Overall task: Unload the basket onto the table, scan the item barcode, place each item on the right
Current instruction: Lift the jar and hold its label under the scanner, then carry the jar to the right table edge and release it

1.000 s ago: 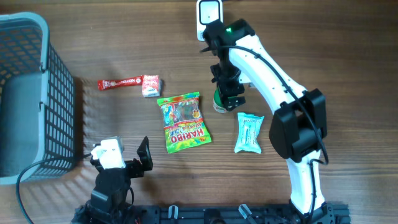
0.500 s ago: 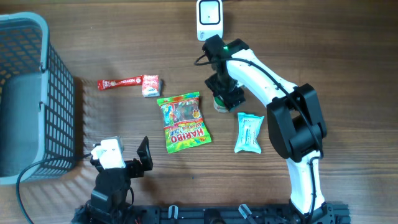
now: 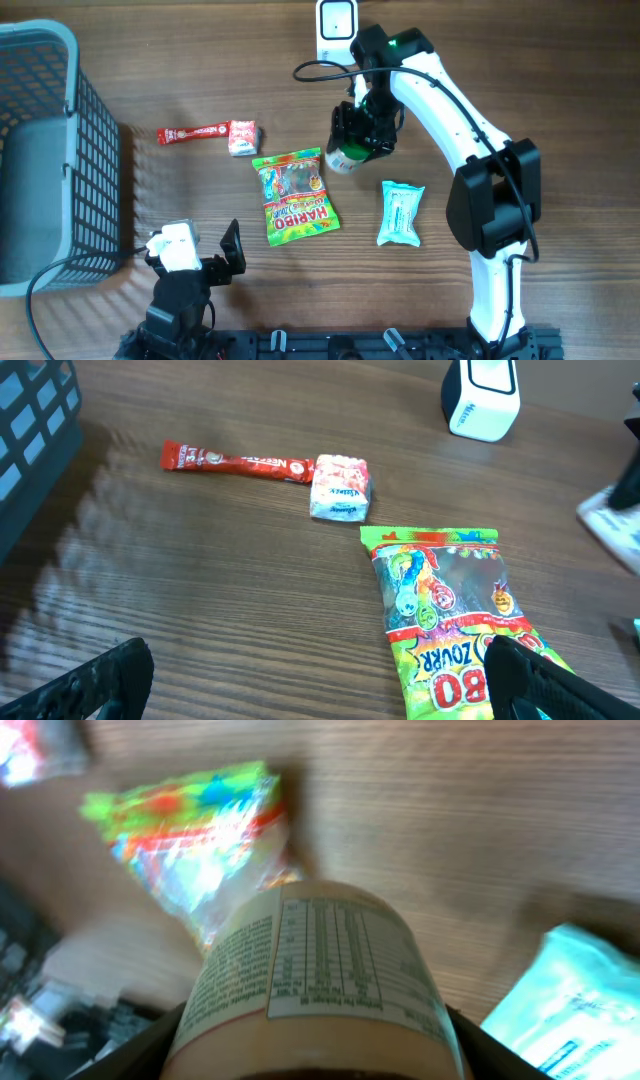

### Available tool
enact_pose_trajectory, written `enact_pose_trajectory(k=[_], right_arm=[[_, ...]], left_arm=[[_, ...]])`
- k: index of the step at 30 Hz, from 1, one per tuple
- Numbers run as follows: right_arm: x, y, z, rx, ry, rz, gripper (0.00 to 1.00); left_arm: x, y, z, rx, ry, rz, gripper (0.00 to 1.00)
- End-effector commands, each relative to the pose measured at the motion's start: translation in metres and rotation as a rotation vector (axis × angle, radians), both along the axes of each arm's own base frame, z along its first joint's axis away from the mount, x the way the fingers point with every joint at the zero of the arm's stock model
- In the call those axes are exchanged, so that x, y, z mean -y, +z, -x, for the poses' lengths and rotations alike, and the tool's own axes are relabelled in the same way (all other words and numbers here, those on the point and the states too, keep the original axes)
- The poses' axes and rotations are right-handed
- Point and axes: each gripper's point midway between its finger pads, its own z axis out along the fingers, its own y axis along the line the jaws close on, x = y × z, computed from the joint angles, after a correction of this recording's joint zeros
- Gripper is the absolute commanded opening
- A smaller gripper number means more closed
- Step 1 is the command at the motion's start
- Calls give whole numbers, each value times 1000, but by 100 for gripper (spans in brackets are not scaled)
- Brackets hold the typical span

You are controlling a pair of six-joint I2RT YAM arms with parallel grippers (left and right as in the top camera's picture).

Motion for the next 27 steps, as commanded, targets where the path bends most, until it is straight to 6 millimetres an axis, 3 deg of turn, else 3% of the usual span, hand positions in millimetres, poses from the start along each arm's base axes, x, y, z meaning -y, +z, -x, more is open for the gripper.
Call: enact_pose_trajectory(k=[1,5,8,11,14,17,19,21,24,27], right_arm=[[-31,47,23,-34,107,-288,64],[-26,54,41,-94,155,-306,62],[-27,54,41,-89,159,-310,60],[-32,51,26,-9,176,-339,60],[-36,44,-38,214,83,-337,60],[-4,33,-130,616,38,-95,60],[18,46,-182,851,-26,79,60],[31,76,-228,1081,-117,166,60],[33,102,-264,1290,-208,175,55],[32,94,-293,1410,-267,184,55]], left_arm=[[-1,-1,0,4,9,-3,100],[-1,-1,0,4,9,-3,100],[-1,-1,0,4,9,-3,100],[-1,-1,0,4,9,-3,100],[-1,-1,0,4,9,-3,100],[-1,-1,0,4,9,-3,100],[-1,-1,0,4,9,-3,100],[-1,-1,0,4,9,-3,100],[-1,-1,0,4,9,-3,100],[-1,-1,0,4,9,-3,100]])
